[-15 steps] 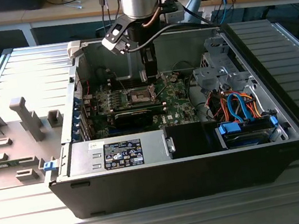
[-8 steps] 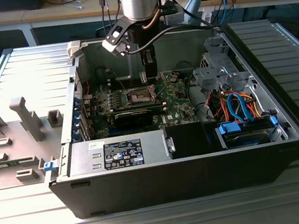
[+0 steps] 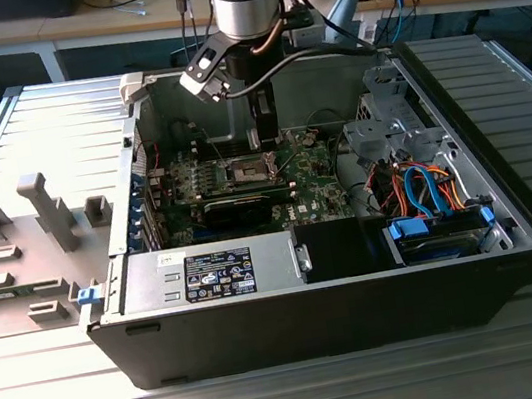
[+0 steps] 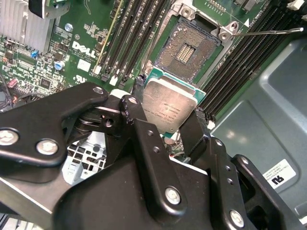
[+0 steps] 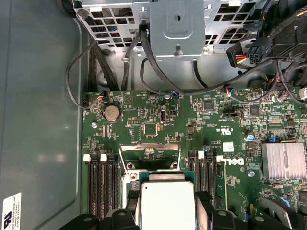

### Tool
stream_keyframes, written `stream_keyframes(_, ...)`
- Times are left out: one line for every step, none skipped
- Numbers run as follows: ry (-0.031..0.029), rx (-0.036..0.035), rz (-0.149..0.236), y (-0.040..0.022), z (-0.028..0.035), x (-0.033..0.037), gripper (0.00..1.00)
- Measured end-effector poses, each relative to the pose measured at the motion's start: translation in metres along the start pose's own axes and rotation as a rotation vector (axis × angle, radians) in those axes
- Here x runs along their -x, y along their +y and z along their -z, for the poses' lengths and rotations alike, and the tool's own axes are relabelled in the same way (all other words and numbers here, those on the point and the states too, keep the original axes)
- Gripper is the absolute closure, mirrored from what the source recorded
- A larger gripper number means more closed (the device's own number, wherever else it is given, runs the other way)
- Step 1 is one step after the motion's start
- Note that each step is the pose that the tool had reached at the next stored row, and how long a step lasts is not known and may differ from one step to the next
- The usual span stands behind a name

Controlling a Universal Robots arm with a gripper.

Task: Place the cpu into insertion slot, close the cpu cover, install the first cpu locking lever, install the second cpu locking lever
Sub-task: 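Place the cpu into insertion slot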

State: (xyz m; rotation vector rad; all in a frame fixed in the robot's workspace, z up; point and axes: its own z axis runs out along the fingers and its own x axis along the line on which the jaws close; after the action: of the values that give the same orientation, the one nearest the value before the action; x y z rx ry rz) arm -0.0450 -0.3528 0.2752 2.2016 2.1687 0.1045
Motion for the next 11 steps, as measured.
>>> stream_keyframes(0.0, 0.0, 0.0, -0.0001, -0.0001, 0.0, 0.45)
stream_keyframes(0.0, 0.0, 0.0, -0.0002, -0.0004, 0.0, 0.45)
stream_keyframes(0.0, 0.0, 0.0, -0.0005, -0.0008, 0.0, 0.45)
stream_keyframes(0.0, 0.0, 0.0, -0.0005, -0.0008, 0.0, 0.45)
stream_keyframes(0.0, 0.0, 0.0, -0.0019, -0.0038, 0.0001, 0.45)
stream_keyframes(0.0, 0.0, 0.0, -0.003, -0.0057, 0.0001, 0.45)
stream_keyframes(0.0, 0.0, 0.0, -0.0031, -0.0057, 0.0001, 0.45)
stream_keyframes(0.0, 0.0, 0.0, -0.0033, -0.0057, 0.0001, 0.45)
stream_keyframes(0.0, 0.0001, 0.0, -0.0036, -0.0057, 0.0, 0.45)
stream_keyframes(0.0002, 0.0002, 0.0, -0.0041, -0.0058, -0.0002, 0.45)
stream_keyframes(0.0002, 0.0001, 0.0, -0.0048, -0.0059, -0.0005, 0.45)
